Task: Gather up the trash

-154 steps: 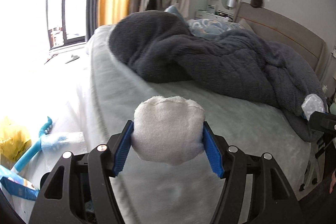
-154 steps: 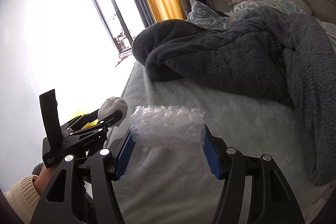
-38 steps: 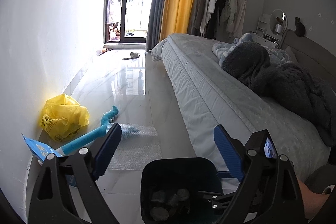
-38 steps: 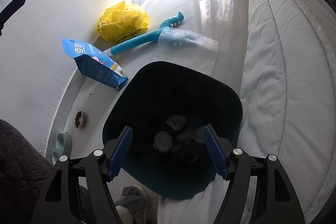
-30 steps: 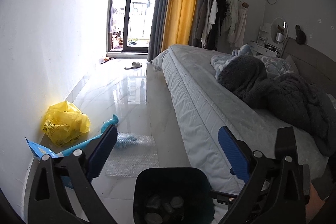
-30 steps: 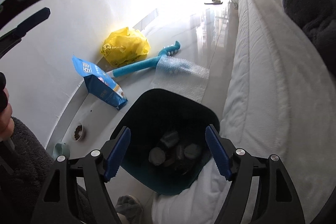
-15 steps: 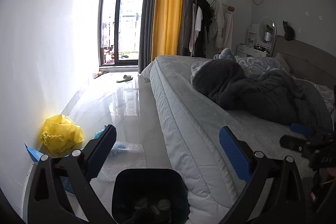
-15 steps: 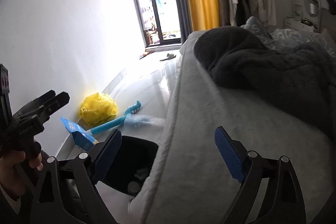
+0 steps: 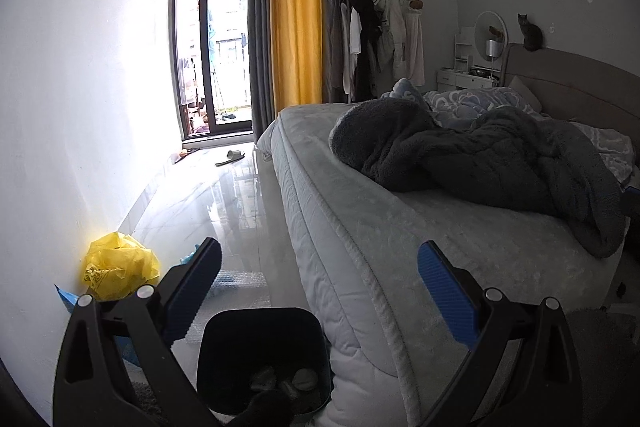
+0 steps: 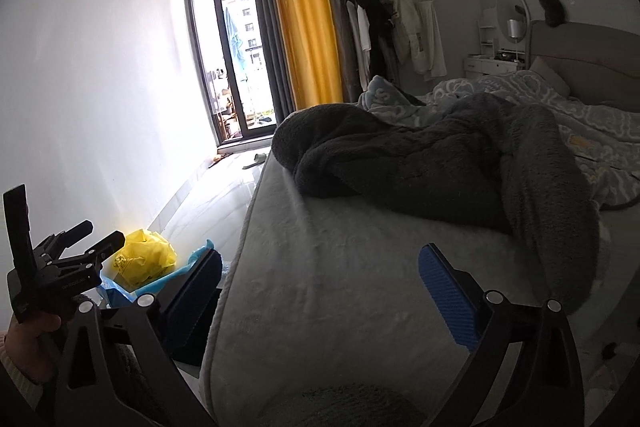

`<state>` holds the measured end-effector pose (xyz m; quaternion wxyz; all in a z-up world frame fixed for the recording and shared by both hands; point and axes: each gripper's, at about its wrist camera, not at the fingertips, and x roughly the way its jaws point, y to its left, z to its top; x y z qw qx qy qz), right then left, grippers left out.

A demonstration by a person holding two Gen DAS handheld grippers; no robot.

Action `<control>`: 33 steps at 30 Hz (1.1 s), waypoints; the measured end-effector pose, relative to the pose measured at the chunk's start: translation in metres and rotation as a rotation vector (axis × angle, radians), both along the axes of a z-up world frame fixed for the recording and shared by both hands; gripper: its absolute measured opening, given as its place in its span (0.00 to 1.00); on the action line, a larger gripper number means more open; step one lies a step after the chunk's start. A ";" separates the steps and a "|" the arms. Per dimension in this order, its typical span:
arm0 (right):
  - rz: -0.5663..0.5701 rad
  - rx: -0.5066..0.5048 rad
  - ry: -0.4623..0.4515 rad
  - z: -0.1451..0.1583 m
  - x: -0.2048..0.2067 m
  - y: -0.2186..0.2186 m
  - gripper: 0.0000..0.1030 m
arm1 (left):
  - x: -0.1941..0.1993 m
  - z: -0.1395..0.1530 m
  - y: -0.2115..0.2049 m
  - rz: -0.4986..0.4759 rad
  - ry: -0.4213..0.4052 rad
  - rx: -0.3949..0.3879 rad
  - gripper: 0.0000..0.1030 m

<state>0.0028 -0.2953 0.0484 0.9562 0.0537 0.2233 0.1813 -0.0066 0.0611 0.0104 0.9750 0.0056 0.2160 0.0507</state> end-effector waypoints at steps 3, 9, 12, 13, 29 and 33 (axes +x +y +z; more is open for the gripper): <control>0.004 0.016 -0.022 -0.001 -0.005 -0.009 0.97 | -0.005 0.001 -0.004 -0.003 -0.008 0.007 0.97; 0.044 0.014 -0.036 -0.016 -0.010 -0.005 0.97 | -0.020 0.001 -0.008 0.009 -0.047 0.026 0.97; 0.056 0.037 -0.066 -0.013 -0.014 -0.008 0.97 | -0.023 -0.004 -0.009 0.005 -0.050 0.045 0.97; 0.054 0.042 -0.071 -0.013 -0.016 -0.008 0.97 | -0.023 -0.005 -0.010 0.003 -0.053 0.051 0.97; 0.097 0.049 -0.091 -0.012 -0.019 0.003 0.97 | -0.028 -0.022 0.000 -0.030 -0.038 0.011 0.97; 0.101 0.031 -0.098 -0.011 -0.021 0.007 0.97 | -0.030 -0.022 0.002 -0.026 -0.036 0.007 0.97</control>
